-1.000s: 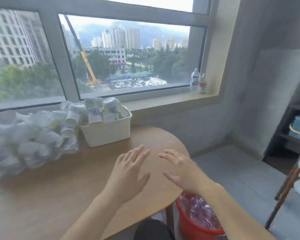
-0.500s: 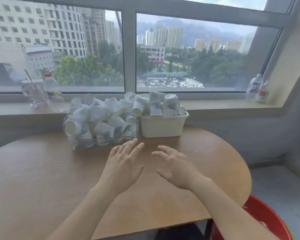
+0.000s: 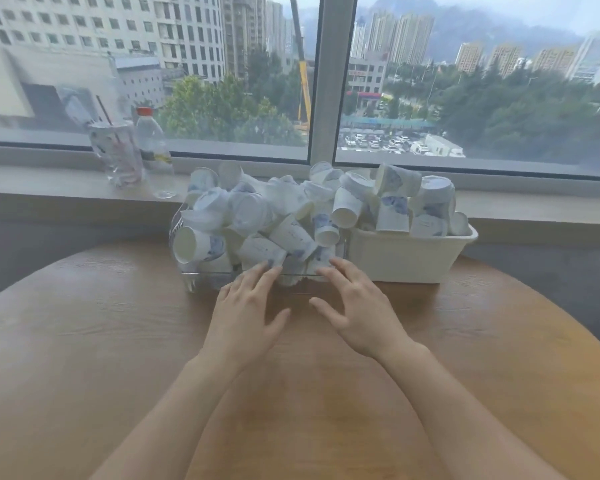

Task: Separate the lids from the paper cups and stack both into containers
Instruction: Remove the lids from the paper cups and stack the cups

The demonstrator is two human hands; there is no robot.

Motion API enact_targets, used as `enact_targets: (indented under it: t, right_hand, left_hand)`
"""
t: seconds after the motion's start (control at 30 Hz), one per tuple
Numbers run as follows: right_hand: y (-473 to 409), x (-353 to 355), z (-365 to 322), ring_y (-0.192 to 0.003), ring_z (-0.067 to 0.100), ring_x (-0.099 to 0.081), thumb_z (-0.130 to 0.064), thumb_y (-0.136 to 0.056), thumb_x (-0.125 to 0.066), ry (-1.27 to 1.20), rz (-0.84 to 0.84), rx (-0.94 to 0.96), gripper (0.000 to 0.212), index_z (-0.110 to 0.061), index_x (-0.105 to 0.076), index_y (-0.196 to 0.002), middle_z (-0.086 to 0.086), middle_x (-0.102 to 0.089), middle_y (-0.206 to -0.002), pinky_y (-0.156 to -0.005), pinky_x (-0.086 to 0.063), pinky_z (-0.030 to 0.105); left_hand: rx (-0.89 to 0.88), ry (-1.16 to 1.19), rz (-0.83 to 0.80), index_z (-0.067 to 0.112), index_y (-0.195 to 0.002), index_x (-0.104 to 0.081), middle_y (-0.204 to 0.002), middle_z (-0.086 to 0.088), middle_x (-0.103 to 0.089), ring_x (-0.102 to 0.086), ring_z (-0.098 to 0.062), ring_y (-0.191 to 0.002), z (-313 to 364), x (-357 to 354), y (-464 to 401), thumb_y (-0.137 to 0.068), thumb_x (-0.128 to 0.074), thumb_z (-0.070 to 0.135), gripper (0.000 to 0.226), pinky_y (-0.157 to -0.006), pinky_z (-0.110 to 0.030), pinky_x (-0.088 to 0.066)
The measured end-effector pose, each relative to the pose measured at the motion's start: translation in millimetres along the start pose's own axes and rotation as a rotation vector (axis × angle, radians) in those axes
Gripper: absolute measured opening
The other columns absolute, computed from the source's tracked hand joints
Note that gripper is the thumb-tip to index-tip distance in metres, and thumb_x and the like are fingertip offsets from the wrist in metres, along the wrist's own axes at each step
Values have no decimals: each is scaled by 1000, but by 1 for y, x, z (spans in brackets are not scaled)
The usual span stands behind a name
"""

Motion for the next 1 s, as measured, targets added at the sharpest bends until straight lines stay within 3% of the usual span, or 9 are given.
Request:
enact_targets:
  t: [0.17, 0.33, 0.5, 0.63, 1.0]
  right_hand:
    - [-48, -10, 1, -152, 16, -32, -49, -100, -62, -94, 153, -14, 58, -35, -45, -154, -3, -36, -164, -118, -34, 33]
    - [-82, -32, 6, -150, 18, -35, -37, -100, -67, -78, 176, -43, 60, -33, -44, -155, -1, -40, -162, -117, -34, 32]
    - [-91, -36, 6, -136, 18, -48, -26, -97, -72, -62, 311, -7, 54, -26, -54, -148, -2, -56, -144, -108, -43, 30]
    - [-86, -29, 8, -130, 19, -53, -21, -97, -72, -66, 406, 36, 48, -23, -58, -143, -2, -60, -136, -103, -40, 23]
    - [-52, -9, 11, -123, 17, -58, -14, -98, -72, -182, 497, 90, 43, -20, -61, -138, -3, -63, -132, -102, -50, 37]
  left_hand:
    - [13, 2, 67, 26, -153, -48, -161, -1, -45, -37, -26, -151, -20, -4, -25, -91, -70, 44, 69, -119, -50, -37]
    - [-5, -39, 107, 25, -150, -53, -160, 0, -46, -29, -24, -155, -32, -14, -36, -89, -76, 38, 65, -118, -49, -34]
    - [-46, -74, 131, 23, -148, -55, -162, 0, -43, -28, -25, -156, -38, -23, -39, -89, -76, 35, 64, -118, -49, -34]
    - [-57, -66, 147, 23, -148, -56, -164, 1, -42, -27, -25, -157, -39, -24, -39, -89, -76, 34, 63, -120, -48, -32]
    - [-43, 82, 229, 20, -145, -56, -154, 2, -51, -36, -23, -151, -28, -14, -33, -92, -65, 42, 59, -123, -43, -31]
Point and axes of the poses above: each hand's wrist, its own y-axis away from the middle knuckle, its own x-axis out of the back of the hand, z = x × y, the point moved 9 cm from there along -y, towards the middle knuckle
